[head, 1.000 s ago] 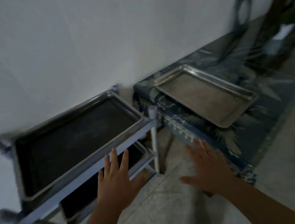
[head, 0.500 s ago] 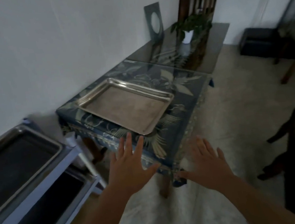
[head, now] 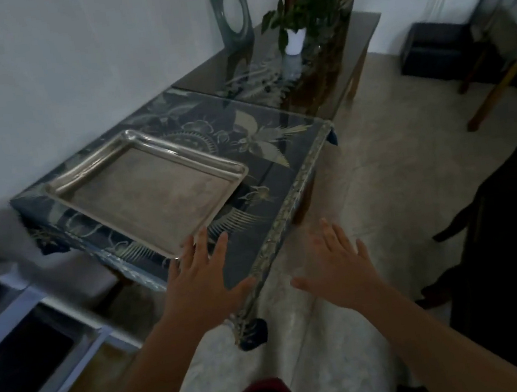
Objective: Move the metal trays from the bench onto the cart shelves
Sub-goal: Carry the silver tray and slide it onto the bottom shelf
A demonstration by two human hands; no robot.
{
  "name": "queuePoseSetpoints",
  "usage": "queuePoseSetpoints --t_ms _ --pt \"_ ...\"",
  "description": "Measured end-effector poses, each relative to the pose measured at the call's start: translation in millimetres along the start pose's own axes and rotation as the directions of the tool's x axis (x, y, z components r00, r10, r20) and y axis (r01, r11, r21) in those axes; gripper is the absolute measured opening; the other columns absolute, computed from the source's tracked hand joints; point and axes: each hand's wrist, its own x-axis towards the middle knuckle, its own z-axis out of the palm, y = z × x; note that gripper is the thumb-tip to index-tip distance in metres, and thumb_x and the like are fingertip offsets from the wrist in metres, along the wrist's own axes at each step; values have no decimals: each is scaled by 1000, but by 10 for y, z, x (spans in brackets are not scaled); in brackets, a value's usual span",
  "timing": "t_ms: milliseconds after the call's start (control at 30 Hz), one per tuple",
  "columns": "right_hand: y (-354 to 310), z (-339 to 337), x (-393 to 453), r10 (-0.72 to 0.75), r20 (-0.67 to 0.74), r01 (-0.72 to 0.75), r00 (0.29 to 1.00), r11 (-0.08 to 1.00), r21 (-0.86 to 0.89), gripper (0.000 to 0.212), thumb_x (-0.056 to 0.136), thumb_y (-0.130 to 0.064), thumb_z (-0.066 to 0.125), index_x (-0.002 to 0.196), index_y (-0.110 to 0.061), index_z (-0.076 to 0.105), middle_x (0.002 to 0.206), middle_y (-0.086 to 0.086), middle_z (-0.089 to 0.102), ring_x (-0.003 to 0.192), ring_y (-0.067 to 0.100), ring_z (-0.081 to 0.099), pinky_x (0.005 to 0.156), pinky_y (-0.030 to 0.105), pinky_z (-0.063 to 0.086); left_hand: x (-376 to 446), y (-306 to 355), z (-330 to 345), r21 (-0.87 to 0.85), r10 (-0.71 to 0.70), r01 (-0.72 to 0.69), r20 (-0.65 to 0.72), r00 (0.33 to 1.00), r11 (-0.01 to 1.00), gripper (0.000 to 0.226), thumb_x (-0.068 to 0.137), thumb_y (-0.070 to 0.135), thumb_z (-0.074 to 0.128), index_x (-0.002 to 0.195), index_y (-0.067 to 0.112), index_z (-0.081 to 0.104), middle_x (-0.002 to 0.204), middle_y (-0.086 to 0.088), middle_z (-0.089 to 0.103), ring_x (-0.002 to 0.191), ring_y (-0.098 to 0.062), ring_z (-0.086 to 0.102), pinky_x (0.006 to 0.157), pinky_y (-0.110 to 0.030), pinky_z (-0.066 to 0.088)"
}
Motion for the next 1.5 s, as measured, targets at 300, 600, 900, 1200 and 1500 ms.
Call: queuePoseSetpoints --t_ms 300,600,900,1200,1500 --pt "343 -162 1246 -15 36 16 999 1000 -14 115 61 -102 14 152 -35 -8 162 -4 -23 148 20 -20 115 60 3 1347 -3 142 1 -34 34 60 998 999 108 69 95 -4 158 34 -15 169 -6 -19 154 -30 -12 122 -56 11" --pt "206 -511 2540 -174 134 178 976 984 -16 114 61 -99 15 152 -37 -16 159 -4 -30 146 21 -25 116 61 5 1950 -307 -32 -39 -207 212 95 974 976 112 66 91 -5 159 31 -16 167 -6 -23 154 -29 -14 123 -54 10" --pt "-93 -568 3800 -429 242 462 870 881 -100 111 66 -96 18 154 -34 -11 162 -1 -23 149 23 -17 117 60 5 2404 -461 223 -83 -452 461 111 885 883 110 65 94 -11 156 33 -23 166 -6 -24 155 -30 -12 122 -52 11" --pt "-657 -439 5157 -629 373 690 682 723 -40 108 74 -89 32 156 -29 -3 164 2 -17 150 25 -9 117 56 12 2572 -799 486 -146 -820 836 164 548 529 101 77 91 12 160 36 -9 169 0 -14 155 -25 -6 122 -50 14" --pt "-1195 53 5794 -582 366 494 726 812 311 89 90 -48 62 154 -6 16 159 16 22 144 31 26 116 42 27 2361 -1211 658 -389 -947 921 295 124 -1 89 95 63 51 160 20 8 166 -18 10 149 -42 19 117 -57 28"
